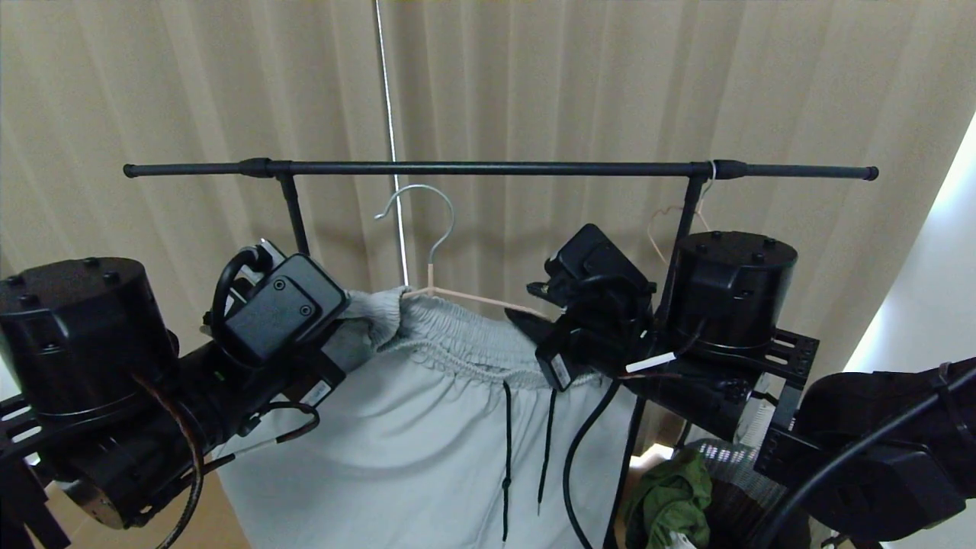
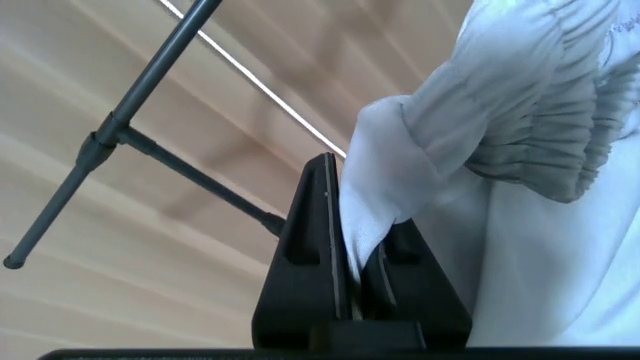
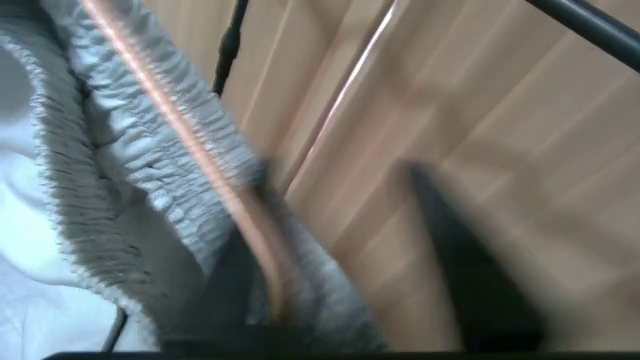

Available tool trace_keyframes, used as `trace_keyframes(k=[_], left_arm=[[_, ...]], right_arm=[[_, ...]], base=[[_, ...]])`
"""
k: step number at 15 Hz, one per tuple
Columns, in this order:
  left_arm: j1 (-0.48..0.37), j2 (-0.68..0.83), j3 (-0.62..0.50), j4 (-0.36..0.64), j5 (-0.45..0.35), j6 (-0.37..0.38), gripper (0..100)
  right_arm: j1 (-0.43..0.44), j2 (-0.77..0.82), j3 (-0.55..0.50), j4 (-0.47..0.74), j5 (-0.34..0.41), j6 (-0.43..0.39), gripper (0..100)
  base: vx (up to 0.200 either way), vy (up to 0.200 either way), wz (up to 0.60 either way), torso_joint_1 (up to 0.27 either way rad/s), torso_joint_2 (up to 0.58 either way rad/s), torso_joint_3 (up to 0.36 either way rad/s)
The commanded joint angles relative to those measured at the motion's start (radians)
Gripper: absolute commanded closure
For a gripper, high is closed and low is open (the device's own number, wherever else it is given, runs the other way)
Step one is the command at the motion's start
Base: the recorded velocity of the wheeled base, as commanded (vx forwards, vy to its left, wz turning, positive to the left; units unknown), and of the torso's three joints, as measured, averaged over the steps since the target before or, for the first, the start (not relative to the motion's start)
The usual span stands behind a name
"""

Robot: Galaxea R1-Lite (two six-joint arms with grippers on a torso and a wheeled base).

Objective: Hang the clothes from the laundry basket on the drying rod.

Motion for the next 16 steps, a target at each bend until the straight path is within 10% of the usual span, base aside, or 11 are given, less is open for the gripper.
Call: trace_keyframes(k=[1,12,13,16], left_arm=[[0.000,0.000,0.003,0.000,-0.002,0.000,100],[-0.027,-0.023,0.006,0.003,-0.020,-0.080,100],[-0.027,-0.023,0.007,0.005,-0.020,-0.080,0],[-0.027,-0.023,0.007,0.005,-0.020,-0.078,0]], right_arm=[[0.002,-0.003,0.002,-0.001,-0.001,0.000,100],[0.002,-0.017,0.014,-0.002,-0.006,0.002,100],[0.002,-0.018,0.014,-0.002,-0.006,0.002,100],[0.000,-0.037,0.028,-0.002,-0.006,0.002,100]], base=[[0.000,0.000,0.00,0.000,0.00,0.000],[0.000,0.000,0.00,0.000,0.00,0.000],[0.000,0.000,0.00,0.000,0.00,0.000],[0.000,0.000,0.00,0.000,0.00,0.000]])
